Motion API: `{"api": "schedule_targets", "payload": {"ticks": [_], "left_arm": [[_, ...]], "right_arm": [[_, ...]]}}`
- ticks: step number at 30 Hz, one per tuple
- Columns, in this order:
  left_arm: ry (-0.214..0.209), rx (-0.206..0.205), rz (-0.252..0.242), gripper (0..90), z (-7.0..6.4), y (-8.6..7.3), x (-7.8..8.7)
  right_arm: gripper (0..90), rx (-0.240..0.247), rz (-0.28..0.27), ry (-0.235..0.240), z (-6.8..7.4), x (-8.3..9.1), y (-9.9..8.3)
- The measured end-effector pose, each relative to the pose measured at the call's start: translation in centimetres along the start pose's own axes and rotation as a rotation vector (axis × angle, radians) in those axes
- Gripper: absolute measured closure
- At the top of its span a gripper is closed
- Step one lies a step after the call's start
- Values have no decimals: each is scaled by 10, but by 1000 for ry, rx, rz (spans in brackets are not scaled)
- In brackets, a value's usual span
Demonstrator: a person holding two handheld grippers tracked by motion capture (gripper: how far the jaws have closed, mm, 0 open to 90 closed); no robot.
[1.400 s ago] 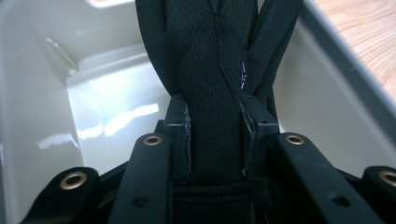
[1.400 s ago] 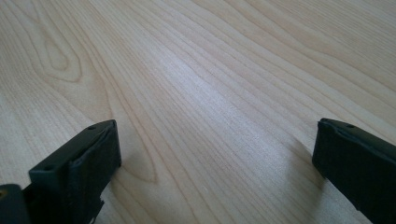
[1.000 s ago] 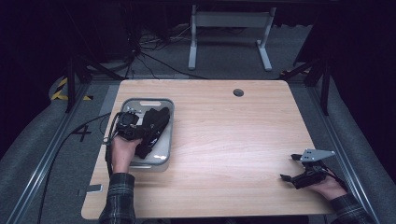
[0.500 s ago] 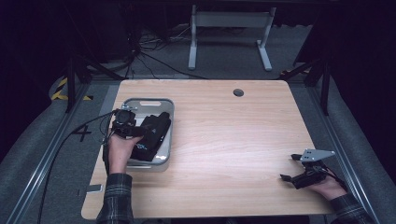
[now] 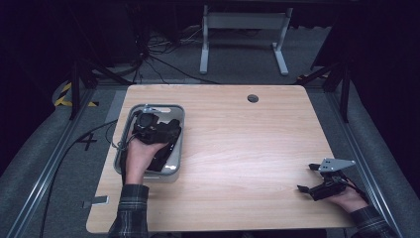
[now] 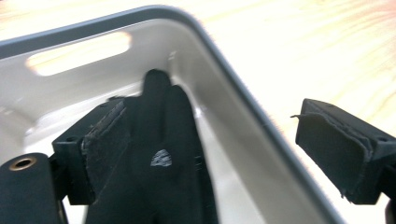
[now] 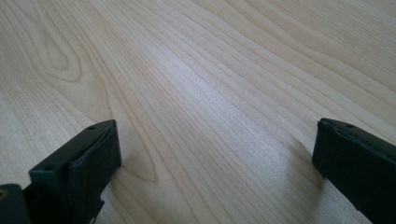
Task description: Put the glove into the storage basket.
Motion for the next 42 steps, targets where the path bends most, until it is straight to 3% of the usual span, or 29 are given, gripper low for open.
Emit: {"api": "schedule_targets", "payload": {"ticks": [1,5,9,13,22,30,42], "left_arm": [[0,0,0,104,0,0,0],[-50,-26,-13,109,-24,5,-7],[-72,-44,-20,115,-37,7,-12],[-110,-70,-8,115,-60,7,-23],[-167,-89,-17,122,-90,5,-37],[-200,-132,-3,123,-124,-9,-50],[-247,-171,26,121,-154,-38,-65]], "right_arm": [[17,0,0,0,0,0,0],[17,0,0,0,0,0,0],[17,0,0,0,0,0,0],[17,0,0,0,0,0,0],[17,4,0,3,0,0,0],[16,5,0,3,0,0,0],[17,5,0,5,0,0,0]]}}
Point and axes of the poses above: each handheld gripper's, and its own axes: x roughly backward along the jaws, y roughly out of its top, z roughly to its left, the point moved 1 cm from there along -x, roughly forward along the jaws, and after that the axes turned 7 degrees about -z, right-handed, at the moved point
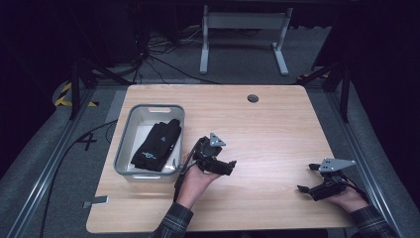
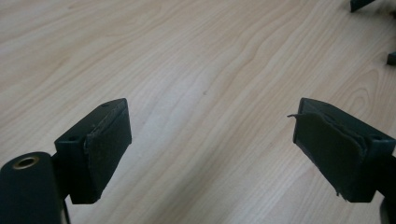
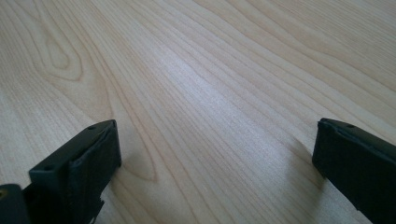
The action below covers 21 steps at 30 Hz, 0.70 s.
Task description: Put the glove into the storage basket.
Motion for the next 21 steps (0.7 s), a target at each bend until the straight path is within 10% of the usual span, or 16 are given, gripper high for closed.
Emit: {"api": "schedule_targets", "payload": {"ticks": [21], "left_arm": [[-41,-54,59,116,-34,-34,-21]], "right_arm": [[16,0,0,0,0,0,0]]}}
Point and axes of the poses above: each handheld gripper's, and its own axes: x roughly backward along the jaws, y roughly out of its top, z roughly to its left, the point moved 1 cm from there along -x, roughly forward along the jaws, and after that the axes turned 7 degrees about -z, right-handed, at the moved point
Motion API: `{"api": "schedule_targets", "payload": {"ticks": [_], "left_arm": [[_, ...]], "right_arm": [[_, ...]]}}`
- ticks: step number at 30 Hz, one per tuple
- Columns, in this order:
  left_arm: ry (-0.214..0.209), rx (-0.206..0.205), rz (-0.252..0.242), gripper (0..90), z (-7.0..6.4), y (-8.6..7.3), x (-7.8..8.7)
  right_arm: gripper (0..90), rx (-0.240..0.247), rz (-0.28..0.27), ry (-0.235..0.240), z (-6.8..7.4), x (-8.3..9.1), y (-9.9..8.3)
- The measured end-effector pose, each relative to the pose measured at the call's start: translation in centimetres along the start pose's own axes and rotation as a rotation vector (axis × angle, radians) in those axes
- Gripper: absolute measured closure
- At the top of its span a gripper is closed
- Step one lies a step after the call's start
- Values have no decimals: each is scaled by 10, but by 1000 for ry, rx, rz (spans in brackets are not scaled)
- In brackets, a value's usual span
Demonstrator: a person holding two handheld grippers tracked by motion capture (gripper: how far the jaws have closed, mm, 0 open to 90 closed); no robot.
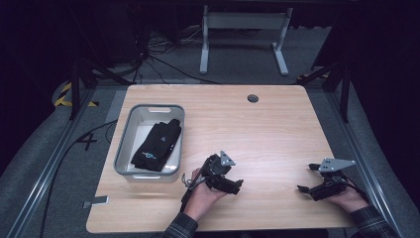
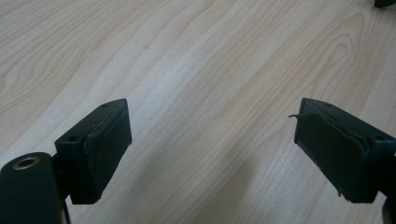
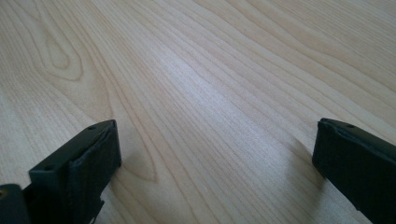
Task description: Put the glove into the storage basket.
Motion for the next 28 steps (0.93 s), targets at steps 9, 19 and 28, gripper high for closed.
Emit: {"api": "schedule_targets", "payload": {"ticks": [9,19,28], "left_arm": [[-2,-46,15,106,-14,-6,-15],[29,-96,43,35,-19,-12,-24],[14,-101,28,0,-17,-15,-25]], "right_arm": [[17,2,0,0,0,0,0],[16,-1,0,0,0,0,0],[16,1,1,1,0,0,0]]}}
Point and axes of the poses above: each handheld gripper's, and its own axes: x roughly backward along the jaws, y roughly out of its top, z roughly to its left, the point moved 1 cm from there along -x, roughly forward along the jaws, and after that the axes turned 7 degrees about -z, right-handed, at the moved point
